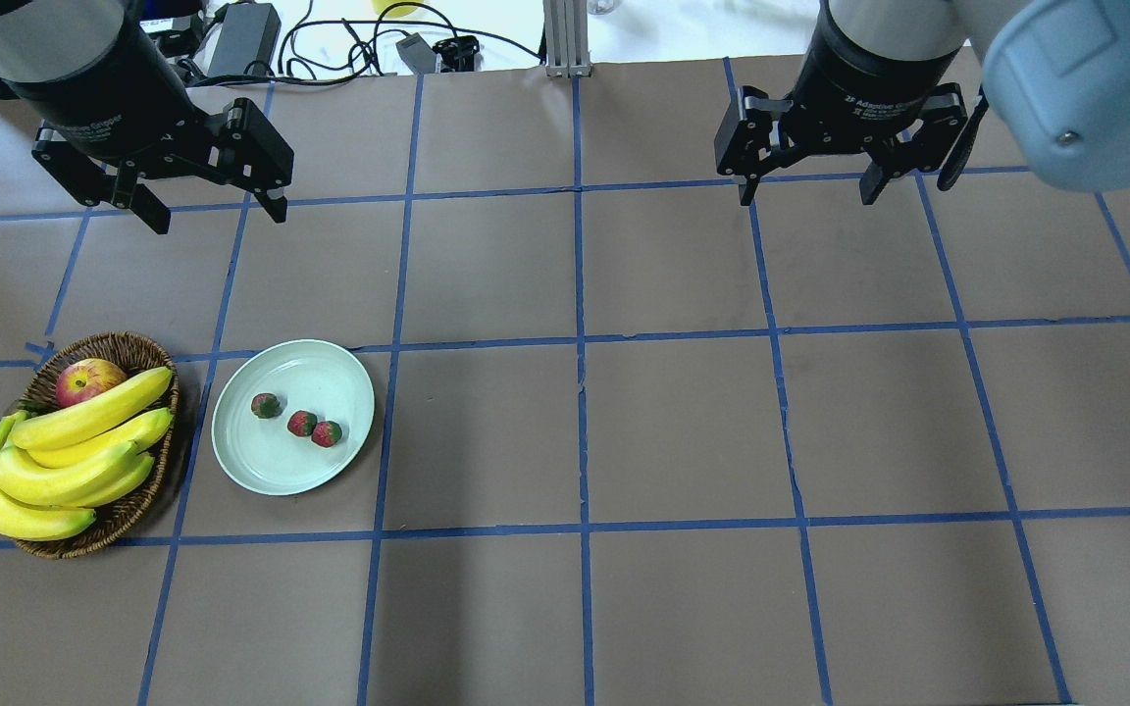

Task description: Collect all strawberries into plate

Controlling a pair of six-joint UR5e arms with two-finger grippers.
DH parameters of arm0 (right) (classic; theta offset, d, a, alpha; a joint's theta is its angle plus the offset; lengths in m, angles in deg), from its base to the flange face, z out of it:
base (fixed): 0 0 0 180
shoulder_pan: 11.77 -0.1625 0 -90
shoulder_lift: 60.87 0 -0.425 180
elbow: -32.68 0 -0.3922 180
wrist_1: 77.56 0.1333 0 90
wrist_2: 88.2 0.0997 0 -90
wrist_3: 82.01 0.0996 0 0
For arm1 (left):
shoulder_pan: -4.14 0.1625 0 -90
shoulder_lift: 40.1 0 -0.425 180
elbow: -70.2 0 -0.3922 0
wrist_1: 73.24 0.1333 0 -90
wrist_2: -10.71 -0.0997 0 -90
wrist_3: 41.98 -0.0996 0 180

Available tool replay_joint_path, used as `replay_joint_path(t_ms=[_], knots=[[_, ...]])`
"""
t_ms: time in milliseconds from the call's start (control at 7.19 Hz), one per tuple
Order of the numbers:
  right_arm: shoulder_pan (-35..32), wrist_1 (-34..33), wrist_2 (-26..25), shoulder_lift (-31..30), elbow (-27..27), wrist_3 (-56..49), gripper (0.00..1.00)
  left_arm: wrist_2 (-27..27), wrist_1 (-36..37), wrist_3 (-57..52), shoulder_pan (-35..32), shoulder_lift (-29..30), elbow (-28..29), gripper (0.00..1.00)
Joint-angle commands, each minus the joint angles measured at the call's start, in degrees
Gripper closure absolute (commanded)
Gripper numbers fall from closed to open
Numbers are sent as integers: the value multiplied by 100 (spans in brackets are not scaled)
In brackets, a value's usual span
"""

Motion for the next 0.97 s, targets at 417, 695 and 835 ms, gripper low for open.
replay_joint_path(t_ms=[417,695,835], knots=[[6,0,-9,0,0,0,0,2,-92,-125,-19,-39,-35,0],[6,0,-9,0,0,8,0,-24,-119,-125,-19,-65,-105,0],[6,0,0,0,0,8,0,-24,-119,-125,-19,-74,-123,0]])
